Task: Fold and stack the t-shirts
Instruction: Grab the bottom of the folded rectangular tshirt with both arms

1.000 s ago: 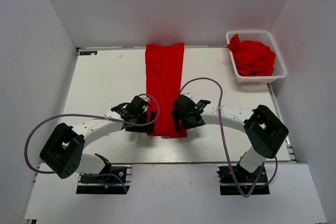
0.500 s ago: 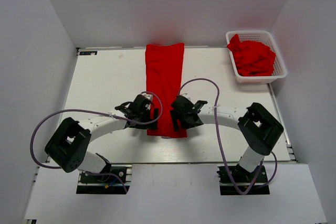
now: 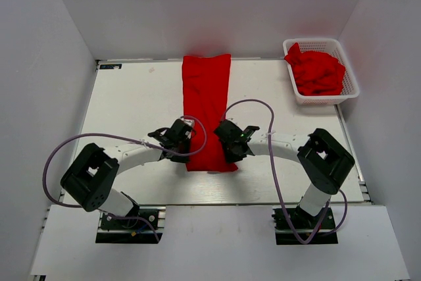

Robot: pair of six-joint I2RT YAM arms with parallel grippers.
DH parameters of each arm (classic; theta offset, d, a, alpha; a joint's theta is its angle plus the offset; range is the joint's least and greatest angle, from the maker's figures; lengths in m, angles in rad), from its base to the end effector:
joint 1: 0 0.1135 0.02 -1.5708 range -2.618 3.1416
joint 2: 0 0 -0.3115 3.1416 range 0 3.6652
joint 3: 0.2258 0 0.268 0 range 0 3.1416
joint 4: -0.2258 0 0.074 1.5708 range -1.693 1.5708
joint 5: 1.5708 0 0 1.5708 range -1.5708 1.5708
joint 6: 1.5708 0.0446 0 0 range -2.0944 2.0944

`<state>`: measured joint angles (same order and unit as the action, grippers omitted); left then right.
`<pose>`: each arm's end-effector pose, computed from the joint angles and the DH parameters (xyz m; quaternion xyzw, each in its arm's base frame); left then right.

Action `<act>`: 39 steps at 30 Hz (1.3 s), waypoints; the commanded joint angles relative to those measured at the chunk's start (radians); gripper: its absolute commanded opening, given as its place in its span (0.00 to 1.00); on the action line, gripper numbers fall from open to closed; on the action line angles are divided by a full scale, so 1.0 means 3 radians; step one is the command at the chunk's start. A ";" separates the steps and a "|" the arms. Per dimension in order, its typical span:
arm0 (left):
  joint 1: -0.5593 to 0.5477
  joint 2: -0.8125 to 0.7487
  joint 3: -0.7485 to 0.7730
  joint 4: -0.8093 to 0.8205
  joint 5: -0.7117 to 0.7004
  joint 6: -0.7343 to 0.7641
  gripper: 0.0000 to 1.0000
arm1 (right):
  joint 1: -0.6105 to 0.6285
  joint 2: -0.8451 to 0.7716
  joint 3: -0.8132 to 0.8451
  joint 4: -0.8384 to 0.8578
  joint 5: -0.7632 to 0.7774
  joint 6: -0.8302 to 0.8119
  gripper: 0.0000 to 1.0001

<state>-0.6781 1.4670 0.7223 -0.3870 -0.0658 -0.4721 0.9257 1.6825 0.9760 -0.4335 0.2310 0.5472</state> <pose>0.2127 -0.1676 0.1832 0.0932 0.9710 -0.0915 0.2001 0.2134 0.2666 0.1924 -0.1584 0.9577 0.0592 0.2329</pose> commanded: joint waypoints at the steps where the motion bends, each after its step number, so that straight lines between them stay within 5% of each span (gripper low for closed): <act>1: -0.0031 0.0054 -0.0061 -0.0116 0.0163 0.0106 0.10 | 0.0023 0.0124 -0.0012 -0.0079 -0.0253 0.0002 0.15; 4: -0.0061 0.0090 -0.0020 -0.0157 0.0245 0.0147 0.00 | 0.0023 0.0159 0.0019 -0.0130 -0.0381 -0.0014 0.00; 26: -0.0092 -0.0426 0.0307 -0.0827 0.0541 0.0167 0.00 | 0.0018 -0.0214 0.0259 -0.0656 -0.1030 0.0124 0.00; 39: 0.0132 0.0085 0.1232 -0.1103 0.0174 0.0025 0.00 | -0.0400 0.0430 0.1736 -0.1418 -0.0836 -0.0070 0.00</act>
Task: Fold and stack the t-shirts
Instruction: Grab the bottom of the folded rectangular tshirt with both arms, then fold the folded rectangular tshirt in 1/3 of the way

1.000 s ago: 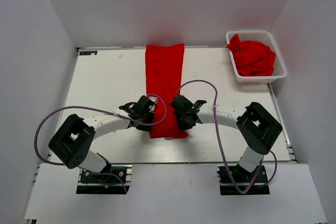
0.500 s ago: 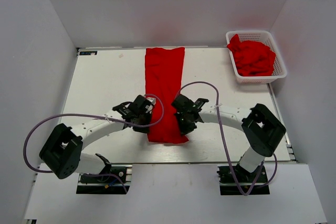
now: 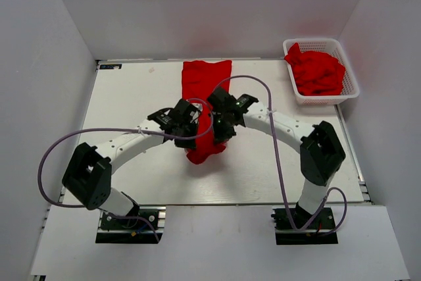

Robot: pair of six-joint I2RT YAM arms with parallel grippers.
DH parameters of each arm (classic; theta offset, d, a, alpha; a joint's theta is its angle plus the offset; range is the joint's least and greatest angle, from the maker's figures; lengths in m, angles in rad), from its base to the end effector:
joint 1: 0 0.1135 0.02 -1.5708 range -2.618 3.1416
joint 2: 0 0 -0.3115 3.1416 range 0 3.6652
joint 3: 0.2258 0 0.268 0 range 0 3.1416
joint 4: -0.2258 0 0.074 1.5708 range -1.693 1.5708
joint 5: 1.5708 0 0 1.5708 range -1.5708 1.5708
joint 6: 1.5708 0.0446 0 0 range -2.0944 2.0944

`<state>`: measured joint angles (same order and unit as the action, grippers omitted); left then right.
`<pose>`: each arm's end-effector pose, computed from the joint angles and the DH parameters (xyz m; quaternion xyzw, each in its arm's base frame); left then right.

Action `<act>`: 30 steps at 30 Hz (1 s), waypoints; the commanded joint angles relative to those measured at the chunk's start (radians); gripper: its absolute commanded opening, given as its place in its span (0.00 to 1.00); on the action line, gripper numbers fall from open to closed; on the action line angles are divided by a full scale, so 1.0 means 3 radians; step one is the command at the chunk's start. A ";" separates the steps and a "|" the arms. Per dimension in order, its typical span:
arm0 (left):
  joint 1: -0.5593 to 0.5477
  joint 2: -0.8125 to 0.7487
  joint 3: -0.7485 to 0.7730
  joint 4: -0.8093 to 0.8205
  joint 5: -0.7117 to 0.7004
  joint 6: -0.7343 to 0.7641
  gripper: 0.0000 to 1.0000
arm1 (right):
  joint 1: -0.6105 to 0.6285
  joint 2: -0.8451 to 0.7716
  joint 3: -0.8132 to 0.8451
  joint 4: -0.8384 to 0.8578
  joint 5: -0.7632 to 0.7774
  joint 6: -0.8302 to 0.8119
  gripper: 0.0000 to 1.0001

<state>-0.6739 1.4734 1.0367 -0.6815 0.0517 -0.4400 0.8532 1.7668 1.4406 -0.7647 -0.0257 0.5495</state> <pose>0.2358 -0.1913 0.2608 0.1194 0.9668 -0.1399 0.1771 0.2635 0.3037 0.2870 -0.1499 0.9596 0.1629 0.1735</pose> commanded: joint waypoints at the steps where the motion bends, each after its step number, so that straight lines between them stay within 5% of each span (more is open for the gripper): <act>1: 0.0165 0.0064 0.0215 -0.0121 -0.0269 -0.0118 0.00 | -0.0230 0.0180 0.0290 -0.0325 0.0019 -0.0088 0.00; 16: 0.0896 0.0753 0.1074 0.0206 -0.0060 0.0081 0.00 | -0.0819 0.1131 0.1808 -0.0555 -0.0343 -0.0482 0.00; 30: 0.1116 0.1178 0.1371 0.0619 0.0196 0.0301 0.00 | -0.0998 0.1494 0.1999 -0.0259 -0.0538 -0.0497 0.00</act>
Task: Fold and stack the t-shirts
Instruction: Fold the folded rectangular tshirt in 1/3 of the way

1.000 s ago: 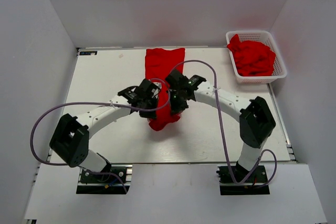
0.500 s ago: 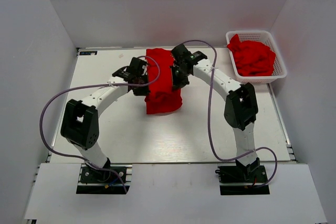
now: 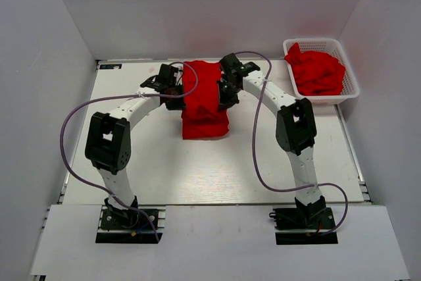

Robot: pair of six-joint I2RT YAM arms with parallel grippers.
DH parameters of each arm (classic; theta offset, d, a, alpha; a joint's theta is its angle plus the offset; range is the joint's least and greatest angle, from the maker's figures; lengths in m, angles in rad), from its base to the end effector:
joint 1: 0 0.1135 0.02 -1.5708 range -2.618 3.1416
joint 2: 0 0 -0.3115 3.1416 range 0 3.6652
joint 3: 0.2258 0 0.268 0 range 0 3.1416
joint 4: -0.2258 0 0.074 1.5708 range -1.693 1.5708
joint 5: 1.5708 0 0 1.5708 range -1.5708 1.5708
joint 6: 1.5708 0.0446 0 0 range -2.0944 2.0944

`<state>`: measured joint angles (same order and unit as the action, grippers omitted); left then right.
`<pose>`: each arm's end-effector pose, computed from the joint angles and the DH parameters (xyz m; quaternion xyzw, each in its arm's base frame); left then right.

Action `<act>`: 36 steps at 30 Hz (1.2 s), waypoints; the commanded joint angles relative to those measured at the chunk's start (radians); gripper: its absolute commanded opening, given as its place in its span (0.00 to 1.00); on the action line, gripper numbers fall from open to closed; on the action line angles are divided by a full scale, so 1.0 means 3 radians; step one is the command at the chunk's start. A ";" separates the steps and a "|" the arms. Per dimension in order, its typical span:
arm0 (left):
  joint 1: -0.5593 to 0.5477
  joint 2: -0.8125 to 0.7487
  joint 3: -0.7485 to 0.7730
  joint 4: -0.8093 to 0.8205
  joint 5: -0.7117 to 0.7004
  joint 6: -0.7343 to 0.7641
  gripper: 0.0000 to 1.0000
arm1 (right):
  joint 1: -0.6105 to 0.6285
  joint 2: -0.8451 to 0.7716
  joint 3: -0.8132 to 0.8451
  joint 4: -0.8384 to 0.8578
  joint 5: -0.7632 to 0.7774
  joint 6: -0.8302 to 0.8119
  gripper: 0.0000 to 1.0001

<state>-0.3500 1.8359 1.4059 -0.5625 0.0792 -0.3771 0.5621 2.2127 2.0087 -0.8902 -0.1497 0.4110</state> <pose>0.4016 -0.1504 0.2606 -0.0017 0.9578 -0.1368 0.2528 0.4437 0.2874 0.2639 -0.0907 0.9649 0.1743 0.1741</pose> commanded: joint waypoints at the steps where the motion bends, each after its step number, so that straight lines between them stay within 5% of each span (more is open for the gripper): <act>1: 0.0037 0.0001 0.0140 0.0223 0.0104 0.0091 0.00 | -0.0043 0.0023 0.0115 0.0221 -0.0191 -0.0051 0.00; 14: 0.0098 0.0451 0.0488 0.0178 -0.0024 0.0127 0.00 | -0.0248 0.0324 0.0299 0.0487 -0.0375 -0.0091 0.00; 18: 0.0174 0.0538 0.0601 0.0136 -0.0050 0.0056 0.00 | -0.0294 0.0412 0.0412 0.0564 -0.0473 -0.0352 0.17; 19: 0.0175 0.0589 0.0636 0.0136 -0.0049 0.0020 0.06 | -0.0314 0.0422 0.0417 0.0655 -0.0422 -0.0429 0.24; 20: 0.0205 0.0589 0.0682 0.0136 -0.0009 0.0020 0.23 | -0.0314 0.0422 0.0407 0.0702 -0.0416 -0.0490 0.35; 21: 0.0205 0.0640 0.0718 0.0091 -0.0008 0.0020 0.50 | -0.0324 0.0417 0.0468 0.0697 -0.0381 -0.0536 0.80; 22: 0.0205 0.0676 0.0759 0.0045 -0.0008 -0.0016 0.77 | -0.0345 0.0412 0.0504 0.0682 -0.0183 -0.0623 0.90; 23: 0.0236 0.0676 0.0830 -0.0026 -0.0008 -0.0016 1.00 | -0.0355 0.0391 0.0560 0.0661 -0.0125 -0.0649 0.90; 32: 0.0236 0.0114 0.0764 -0.0344 -0.0391 0.0050 1.00 | -0.0370 -0.0478 -0.0084 0.0651 0.0029 -0.0705 0.90; 36: 0.0236 -0.0355 0.0361 -0.0309 -0.0387 0.0020 1.00 | -0.0289 -0.0718 -0.0471 0.0564 -0.0022 -0.0909 0.90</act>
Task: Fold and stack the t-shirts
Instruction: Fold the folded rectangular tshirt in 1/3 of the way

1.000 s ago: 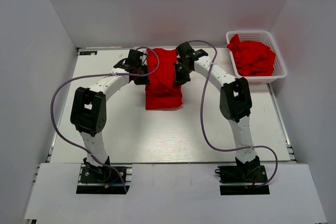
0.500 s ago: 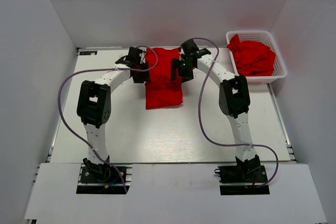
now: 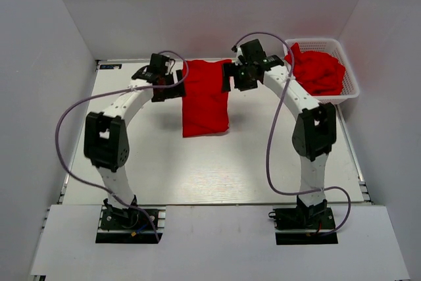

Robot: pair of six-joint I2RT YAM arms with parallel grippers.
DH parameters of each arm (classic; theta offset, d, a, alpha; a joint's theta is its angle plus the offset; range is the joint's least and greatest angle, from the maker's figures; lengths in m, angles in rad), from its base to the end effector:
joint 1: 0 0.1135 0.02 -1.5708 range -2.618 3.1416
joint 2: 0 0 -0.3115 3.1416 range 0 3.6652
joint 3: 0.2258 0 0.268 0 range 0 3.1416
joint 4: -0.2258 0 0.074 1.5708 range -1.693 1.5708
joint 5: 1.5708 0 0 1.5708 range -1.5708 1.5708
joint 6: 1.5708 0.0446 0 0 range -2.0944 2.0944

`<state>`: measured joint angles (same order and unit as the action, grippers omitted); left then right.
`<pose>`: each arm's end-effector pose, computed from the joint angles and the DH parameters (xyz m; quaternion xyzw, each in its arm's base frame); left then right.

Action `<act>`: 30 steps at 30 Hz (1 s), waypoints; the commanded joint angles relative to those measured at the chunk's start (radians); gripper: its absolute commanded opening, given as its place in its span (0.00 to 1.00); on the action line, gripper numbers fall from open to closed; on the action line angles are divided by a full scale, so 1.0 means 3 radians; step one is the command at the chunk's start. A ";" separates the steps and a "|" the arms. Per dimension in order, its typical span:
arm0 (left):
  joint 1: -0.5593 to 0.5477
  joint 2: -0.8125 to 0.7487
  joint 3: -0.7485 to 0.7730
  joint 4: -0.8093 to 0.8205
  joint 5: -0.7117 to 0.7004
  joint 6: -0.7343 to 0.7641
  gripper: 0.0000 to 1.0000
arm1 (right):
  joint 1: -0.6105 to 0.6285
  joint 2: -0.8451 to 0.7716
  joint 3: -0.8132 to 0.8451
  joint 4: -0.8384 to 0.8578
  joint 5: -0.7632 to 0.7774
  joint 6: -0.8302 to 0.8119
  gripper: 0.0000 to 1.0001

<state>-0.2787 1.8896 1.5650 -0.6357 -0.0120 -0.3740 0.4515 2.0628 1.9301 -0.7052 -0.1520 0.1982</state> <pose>0.4350 -0.1239 0.2857 -0.0472 0.9526 -0.0909 0.2865 0.4586 0.2299 0.3252 -0.1446 0.9200 0.1812 0.3160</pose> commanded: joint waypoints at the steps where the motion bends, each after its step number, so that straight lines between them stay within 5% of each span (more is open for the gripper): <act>1: -0.0002 -0.0622 -0.0367 -0.0019 -0.0052 0.0009 1.00 | 0.0111 -0.0274 -0.0271 -0.0032 -0.0010 -0.0211 0.90; 15: -0.0043 -0.0946 -0.1193 0.0283 0.0316 -0.0026 1.00 | 0.0305 0.0574 0.0270 0.0847 -0.0934 0.0387 0.90; 18: -0.0043 -0.0869 -0.1223 0.0283 0.0316 -0.0026 1.00 | 0.0280 0.0758 0.0336 0.1230 -0.0859 0.0530 0.90; 30: -0.0043 -0.0827 -0.1193 0.0150 0.0352 0.0096 1.00 | 0.0024 0.1402 0.0719 0.1307 -0.0460 0.0694 0.90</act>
<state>-0.2878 1.6665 1.2015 -0.5774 0.0784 -0.3626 0.4820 2.4592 2.0819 -0.3599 -0.3283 0.3870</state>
